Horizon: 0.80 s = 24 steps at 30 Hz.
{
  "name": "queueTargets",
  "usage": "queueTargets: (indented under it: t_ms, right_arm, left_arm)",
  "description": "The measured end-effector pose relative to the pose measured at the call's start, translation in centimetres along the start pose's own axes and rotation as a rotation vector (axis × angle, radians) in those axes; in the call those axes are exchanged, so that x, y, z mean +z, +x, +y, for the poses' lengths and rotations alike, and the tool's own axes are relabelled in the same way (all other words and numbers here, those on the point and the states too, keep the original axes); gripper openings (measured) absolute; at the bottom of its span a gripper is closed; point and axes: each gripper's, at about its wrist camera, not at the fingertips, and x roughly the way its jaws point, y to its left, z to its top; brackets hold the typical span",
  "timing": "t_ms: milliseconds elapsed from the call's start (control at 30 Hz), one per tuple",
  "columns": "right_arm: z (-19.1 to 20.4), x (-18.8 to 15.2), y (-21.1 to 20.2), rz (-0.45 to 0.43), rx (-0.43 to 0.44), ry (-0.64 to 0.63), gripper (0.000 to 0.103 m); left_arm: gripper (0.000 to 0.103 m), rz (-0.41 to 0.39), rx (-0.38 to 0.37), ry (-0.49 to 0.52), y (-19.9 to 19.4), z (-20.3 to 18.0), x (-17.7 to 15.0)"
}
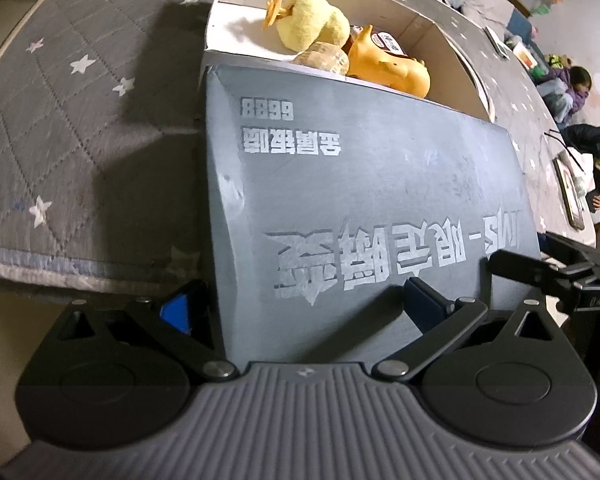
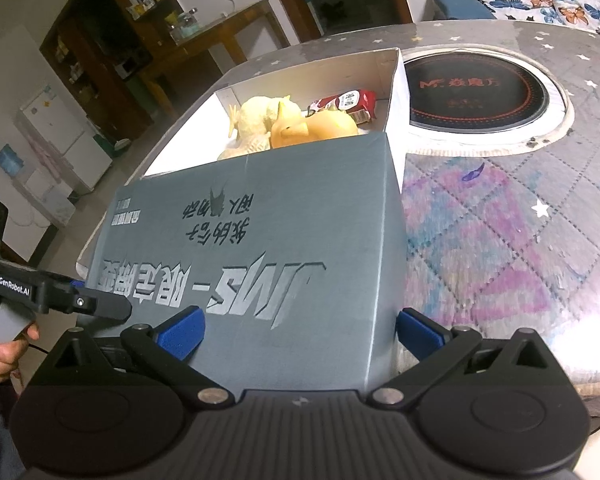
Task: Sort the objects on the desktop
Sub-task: 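Lower the grey lid with both grippers toward the white box opening, then press the grey lid down over the white box rim with both grippers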
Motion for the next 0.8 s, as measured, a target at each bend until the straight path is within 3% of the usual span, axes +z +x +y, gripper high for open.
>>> queueTargets:
  t_ms: [800]
  right_arm:
    - [-2.3, 2.2, 2.0, 0.014, 0.08, 0.043, 0.103]
  left_arm:
    - [0.103, 0.061, 0.0, 0.071, 1.3, -1.0, 2.1]
